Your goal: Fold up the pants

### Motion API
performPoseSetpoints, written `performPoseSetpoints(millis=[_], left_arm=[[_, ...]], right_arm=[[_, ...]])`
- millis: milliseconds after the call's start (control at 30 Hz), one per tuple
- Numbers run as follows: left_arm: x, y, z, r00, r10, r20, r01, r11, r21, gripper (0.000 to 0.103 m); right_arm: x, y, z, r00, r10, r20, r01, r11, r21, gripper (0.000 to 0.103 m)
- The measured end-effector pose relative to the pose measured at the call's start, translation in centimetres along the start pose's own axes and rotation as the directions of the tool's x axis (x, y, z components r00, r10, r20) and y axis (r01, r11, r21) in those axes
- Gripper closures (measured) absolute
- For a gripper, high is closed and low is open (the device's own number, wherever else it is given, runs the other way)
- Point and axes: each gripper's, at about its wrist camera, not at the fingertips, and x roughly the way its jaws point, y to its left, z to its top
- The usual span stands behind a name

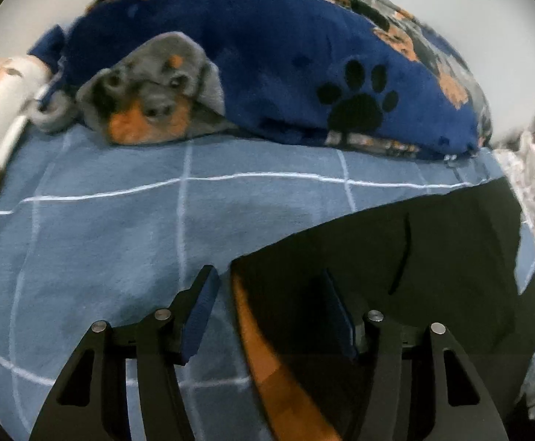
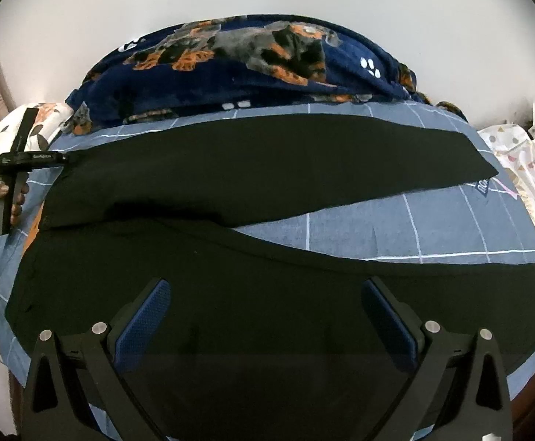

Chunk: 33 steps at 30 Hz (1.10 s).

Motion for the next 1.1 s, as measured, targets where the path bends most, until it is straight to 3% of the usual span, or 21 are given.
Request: performPoseSetpoints(millis=[67,100,133,167,300,400,500,633,667,733,867,967,1067,1100], left_arm=[[0.4,0.0,0.5,0.999,-0.044,-0.009,0.044,0.999,0.006,0.064],[0.5,0.1,0.6,0.999,-0.052,-0.008,0.052,0.999,-0.001,0.066],[0.5,0.2,0.6,0.997,-0.072,-0.003,0.072,0.997,-0.012,0.082],[0.3,0.3,0.5,0.996,-0.086,-0.001,0.086,0.996,-0.033,0.088],[-1.9,-2.0,-0.5,0.997,-0.006,0.07,0.005,1.0,0.007,0.093],[-5.6,-4.3,-1.9,0.986,0.008,0.166,-0.014,0.999,0.039,0.093],[-9.7,-7.9,-4.0,0.965,0.014,0.264,-0.044,0.993,0.109,0.093],[-14.5,-11.4,-7.1,0.935,-0.031,0.352,-0.026,0.987,0.156,0.093],[-15.5,-12.1,-8.0,0.93,-0.052,0.364,-0.009,0.986,0.164,0.093],[-17.0,-13.4,-9.5,0.921,-0.082,0.38,0.011,0.983,0.185,0.093],[-18.9,-15.4,-13.0,0.919,-0.108,0.378,0.03,0.978,0.205,0.093],[-19.0,-16.2,-15.0,0.928,-0.116,0.355,0.052,0.981,0.185,0.093],[-18.8,-16.4,-16.2,0.936,-0.118,0.33,0.064,0.984,0.168,0.093],[-18.8,-16.5,-16.7,0.938,-0.118,0.325,0.067,0.984,0.163,0.093]], right_arm=[[0.3,0.1,0.1,1.0,0.007,-0.007,-0.007,1.0,0.005,0.0],[0.4,0.1,0.1,1.0,0.011,-0.008,-0.011,1.0,0.006,0.0],[0.5,0.2,0.1,1.0,0.015,-0.009,-0.015,1.0,0.005,0.0],[0.5,0.2,0.1,1.0,0.019,-0.011,-0.019,1.0,0.003,0.0],[0.5,0.4,0.6,0.998,0.06,-0.011,-0.06,0.998,0.003,0.0],[0.3,-0.2,1.7,0.985,0.174,0.004,-0.174,0.983,0.052,0.0],[0.4,-0.9,3.8,0.939,0.344,0.032,-0.345,0.927,0.147,0.0],[2.1,-2.3,7.0,0.838,0.541,0.072,-0.536,0.788,0.303,0.002],[2.9,-2.7,7.9,0.813,0.576,0.082,-0.566,0.75,0.343,0.002],[4.0,-2.9,9.4,0.786,0.611,0.095,-0.595,0.705,0.386,0.006],[7.5,-2.5,12.6,0.729,0.679,0.082,-0.633,0.625,0.456,0.008],[10.8,-2.7,13.6,0.708,0.703,0.067,-0.619,0.572,0.538,0.009],[14.0,-3.0,14.1,0.704,0.708,0.057,-0.58,0.527,0.621,0.016],[14.9,-3.1,14.2,0.706,0.707,0.05,-0.569,0.524,0.633,0.025]])
